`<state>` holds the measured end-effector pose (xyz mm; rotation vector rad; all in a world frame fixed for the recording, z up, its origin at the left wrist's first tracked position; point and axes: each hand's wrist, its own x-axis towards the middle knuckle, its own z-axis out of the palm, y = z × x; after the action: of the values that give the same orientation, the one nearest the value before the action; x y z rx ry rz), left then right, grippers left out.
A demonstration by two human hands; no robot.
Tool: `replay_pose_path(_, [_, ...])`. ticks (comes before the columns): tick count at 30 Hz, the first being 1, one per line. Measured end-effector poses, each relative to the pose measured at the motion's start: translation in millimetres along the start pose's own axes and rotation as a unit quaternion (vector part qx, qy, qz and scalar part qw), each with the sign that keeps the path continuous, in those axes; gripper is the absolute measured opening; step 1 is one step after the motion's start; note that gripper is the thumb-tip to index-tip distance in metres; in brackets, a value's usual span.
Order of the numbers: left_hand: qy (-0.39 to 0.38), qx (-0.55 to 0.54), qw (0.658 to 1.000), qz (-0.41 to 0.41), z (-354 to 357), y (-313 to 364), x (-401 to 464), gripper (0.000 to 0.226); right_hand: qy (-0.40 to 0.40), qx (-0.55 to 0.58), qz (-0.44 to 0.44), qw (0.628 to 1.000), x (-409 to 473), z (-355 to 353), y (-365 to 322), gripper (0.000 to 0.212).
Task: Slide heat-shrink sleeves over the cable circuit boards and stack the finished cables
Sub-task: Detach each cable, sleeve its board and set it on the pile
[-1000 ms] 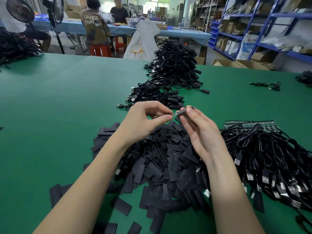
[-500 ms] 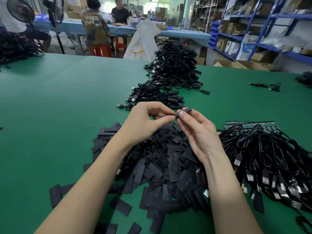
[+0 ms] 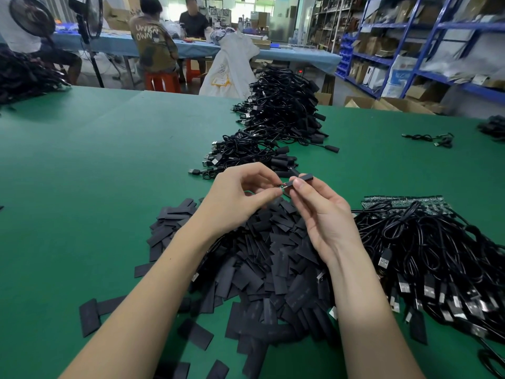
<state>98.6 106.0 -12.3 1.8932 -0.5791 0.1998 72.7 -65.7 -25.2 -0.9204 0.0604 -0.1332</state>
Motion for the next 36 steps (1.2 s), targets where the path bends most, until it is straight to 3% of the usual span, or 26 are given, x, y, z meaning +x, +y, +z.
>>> replay_pose_path(10, [0.006,0.005,1.000,0.012,-0.2,2.3,-1.0,0.004,-0.011,-0.008,0.019,1.000,-0.4,2.1,1.2,0.024])
replay_pose_path(19, [0.000,-0.058,0.998,-0.023,-1.1,0.9,-1.1,0.010,0.006,0.000,0.020,1.000,-0.5,2.1,1.3,0.010])
replay_pose_path(36, [-0.002,-0.091,0.995,-0.048,-0.7,1.4,-0.3,0.008,-0.002,-0.026,-0.005,1.000,0.8,1.6,5.6,0.016])
